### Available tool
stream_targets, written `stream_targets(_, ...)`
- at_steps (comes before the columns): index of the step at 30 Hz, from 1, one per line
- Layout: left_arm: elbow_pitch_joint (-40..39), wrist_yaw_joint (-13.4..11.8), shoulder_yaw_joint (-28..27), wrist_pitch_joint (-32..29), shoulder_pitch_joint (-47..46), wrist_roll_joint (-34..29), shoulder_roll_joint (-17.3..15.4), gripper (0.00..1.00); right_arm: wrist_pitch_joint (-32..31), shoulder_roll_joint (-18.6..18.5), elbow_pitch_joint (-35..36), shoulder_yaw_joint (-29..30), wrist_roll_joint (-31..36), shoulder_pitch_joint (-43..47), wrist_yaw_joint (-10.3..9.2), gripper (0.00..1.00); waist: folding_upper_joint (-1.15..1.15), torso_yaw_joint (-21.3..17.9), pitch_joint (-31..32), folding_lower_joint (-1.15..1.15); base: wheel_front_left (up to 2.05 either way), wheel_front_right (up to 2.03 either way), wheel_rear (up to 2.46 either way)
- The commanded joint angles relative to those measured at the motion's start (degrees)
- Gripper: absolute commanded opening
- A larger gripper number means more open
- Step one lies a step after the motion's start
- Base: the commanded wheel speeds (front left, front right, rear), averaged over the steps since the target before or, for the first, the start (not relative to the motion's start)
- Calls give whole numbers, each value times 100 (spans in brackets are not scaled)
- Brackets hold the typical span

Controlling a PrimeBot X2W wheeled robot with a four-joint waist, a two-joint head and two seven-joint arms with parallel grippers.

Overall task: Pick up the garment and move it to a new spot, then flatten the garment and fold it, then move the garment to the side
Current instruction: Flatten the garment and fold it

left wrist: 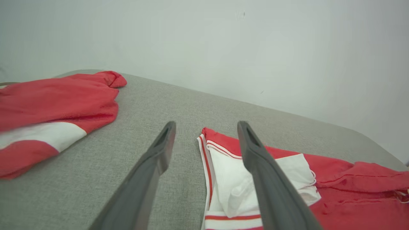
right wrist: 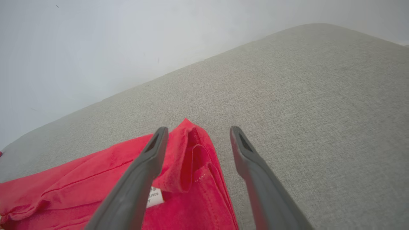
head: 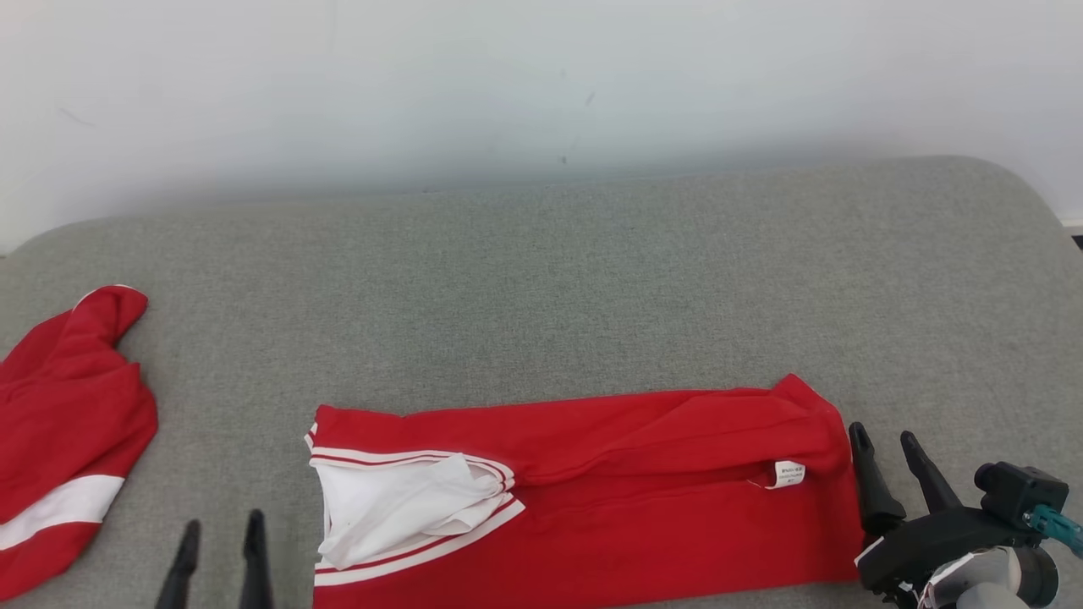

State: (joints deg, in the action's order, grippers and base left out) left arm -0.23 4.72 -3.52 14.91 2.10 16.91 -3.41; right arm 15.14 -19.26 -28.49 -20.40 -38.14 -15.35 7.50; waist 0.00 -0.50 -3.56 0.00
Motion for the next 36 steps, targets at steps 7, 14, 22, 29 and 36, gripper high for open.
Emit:
stream_targets(7,-205,-108,-389,17,195,-193,44,100,-90,182,-440,203,229,-223,-1,100,0,133,92,0,0,0,0)
stream_targets(14,-260,-131,-347,17,226,-151,50,100,-218,345,-979,313,437,-609,-2,100,0,275,30,0,0,0,0)
stream_targets(22,-226,-174,-275,17,144,-75,51,100,-400,444,-1796,486,888,-900,-1,100,0,408,-112,0,0,0,0)
stream_targets(29,-251,-207,-285,17,103,-33,52,100,-535,481,-2049,568,957,-922,-2,100,0,365,-201,0,0,0,0)
stream_targets(36,-246,-210,-246,17,56,-12,51,100,-723,516,-2268,606,1071,-964,-3,49,0,316,-260,0,0,0,0)
